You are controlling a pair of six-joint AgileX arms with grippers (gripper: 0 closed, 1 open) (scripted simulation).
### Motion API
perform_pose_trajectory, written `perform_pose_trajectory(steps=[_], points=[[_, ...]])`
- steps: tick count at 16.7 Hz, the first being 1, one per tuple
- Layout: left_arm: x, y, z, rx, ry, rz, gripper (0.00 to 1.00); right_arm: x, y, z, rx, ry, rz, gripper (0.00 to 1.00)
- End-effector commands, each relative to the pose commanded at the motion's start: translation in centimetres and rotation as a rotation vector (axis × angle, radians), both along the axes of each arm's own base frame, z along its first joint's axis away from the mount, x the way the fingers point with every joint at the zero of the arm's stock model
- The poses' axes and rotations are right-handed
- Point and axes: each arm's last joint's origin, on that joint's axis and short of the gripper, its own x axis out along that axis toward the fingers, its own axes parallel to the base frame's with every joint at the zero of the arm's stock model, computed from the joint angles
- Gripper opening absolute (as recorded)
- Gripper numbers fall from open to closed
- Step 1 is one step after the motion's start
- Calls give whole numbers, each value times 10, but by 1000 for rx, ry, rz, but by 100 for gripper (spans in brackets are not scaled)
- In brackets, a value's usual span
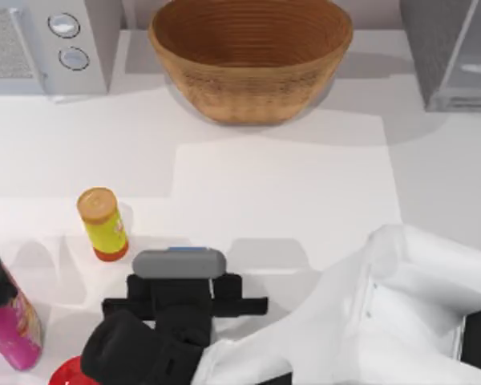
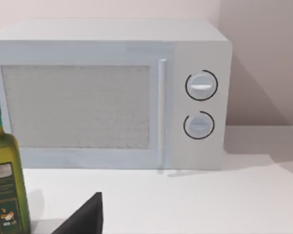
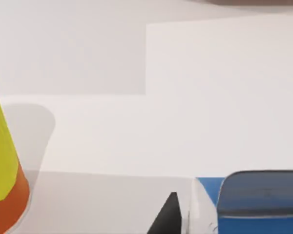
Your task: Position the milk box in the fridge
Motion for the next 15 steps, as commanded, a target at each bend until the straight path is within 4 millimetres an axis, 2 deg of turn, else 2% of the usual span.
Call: perform_pose_trajectory(steps=[3, 6, 9, 13, 15], points=[[0, 0, 0, 0, 0, 0, 100, 2, -1, 10, -27, 4, -12, 0], [0, 0, 0, 0, 0, 0, 100, 6, -2, 33, -70, 12, -28, 0], [0, 0, 0, 0, 0, 0, 100, 7, -2, 67, -86, 19, -30, 0], [0, 0, 0, 0, 0, 0, 100, 2, 0, 125, -35, 10, -9, 0], [0, 0, 0, 0, 0, 0, 100, 0, 0, 146, -5, 2, -1, 0]])
